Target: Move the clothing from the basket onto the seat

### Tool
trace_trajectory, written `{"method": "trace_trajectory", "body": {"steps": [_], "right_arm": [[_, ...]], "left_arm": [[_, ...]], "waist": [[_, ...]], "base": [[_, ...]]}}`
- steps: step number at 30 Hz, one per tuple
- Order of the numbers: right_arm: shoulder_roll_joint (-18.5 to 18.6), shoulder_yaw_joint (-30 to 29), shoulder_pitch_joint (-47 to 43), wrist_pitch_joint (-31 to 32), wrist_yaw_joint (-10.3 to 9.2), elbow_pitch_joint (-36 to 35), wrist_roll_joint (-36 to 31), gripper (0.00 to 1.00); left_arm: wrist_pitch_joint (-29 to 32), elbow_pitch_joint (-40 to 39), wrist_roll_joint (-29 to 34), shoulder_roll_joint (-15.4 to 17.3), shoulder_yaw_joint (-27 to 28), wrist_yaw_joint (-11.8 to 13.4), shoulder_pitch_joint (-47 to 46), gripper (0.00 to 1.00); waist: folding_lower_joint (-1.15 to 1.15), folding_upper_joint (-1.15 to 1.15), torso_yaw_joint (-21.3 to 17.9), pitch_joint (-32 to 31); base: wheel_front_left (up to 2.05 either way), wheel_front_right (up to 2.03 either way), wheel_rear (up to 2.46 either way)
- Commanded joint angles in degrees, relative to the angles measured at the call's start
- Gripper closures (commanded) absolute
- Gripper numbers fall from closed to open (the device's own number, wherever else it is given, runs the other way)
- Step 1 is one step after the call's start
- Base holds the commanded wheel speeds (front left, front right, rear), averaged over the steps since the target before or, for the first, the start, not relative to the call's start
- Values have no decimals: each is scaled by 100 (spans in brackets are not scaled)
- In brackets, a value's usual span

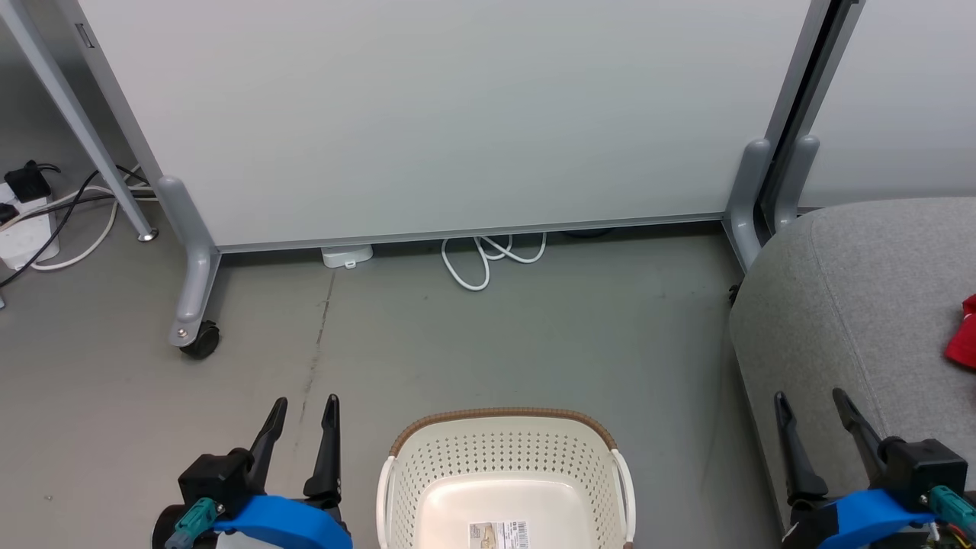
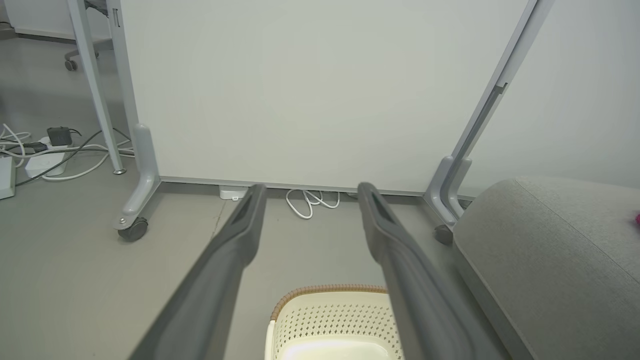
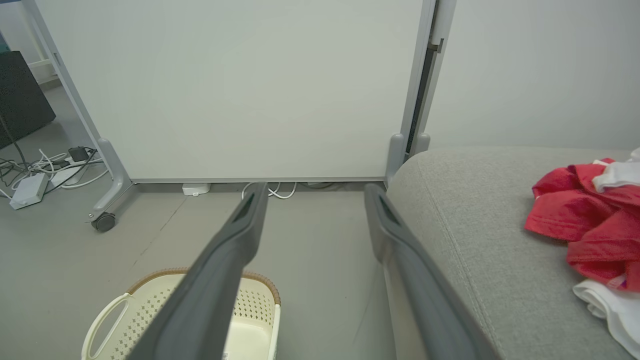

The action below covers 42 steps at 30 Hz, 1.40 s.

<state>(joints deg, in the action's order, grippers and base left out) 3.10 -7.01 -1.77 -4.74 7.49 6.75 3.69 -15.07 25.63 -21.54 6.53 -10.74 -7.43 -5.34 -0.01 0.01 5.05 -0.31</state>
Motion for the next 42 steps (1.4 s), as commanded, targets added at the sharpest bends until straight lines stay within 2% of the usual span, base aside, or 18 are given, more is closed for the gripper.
{"method": "trace_trajectory", "body": {"steps": [1, 22, 23, 32, 42], "right_arm": [[-23, 21, -103, -48, 1, 44, 47, 0], [-25, 182, 22, -125, 1, 313, 195, 0], [-18, 178, 12, -89, 0, 329, 197, 100], [-78, 179, -26, -50, 0, 835, 227, 100], [-69, 152, 99, 117, 0, 822, 1401, 100]], "left_arm": [[-15, 4, 53, -14, 27, -7, 41, 0], [-15, 35, 77, -56, 9, -7, 0, 0], [2, 41, 77, -63, 35, 0, 22, 100], [49, 459, 58, -150, 42, 0, 448, 100], [336, 233, -912, -179, 275, -1, 366, 100]], "waist": [[1, -1, 1, 2], [1, -1, -4, 9], [1, -1, -7, 9], [1, -1, -11, 10], [1, -1, -50, 13]], "base": [[0, 0, 0], [0, 0, 0], [0, 0, 0], [0, 0, 0], [0, 0, 0]]}}
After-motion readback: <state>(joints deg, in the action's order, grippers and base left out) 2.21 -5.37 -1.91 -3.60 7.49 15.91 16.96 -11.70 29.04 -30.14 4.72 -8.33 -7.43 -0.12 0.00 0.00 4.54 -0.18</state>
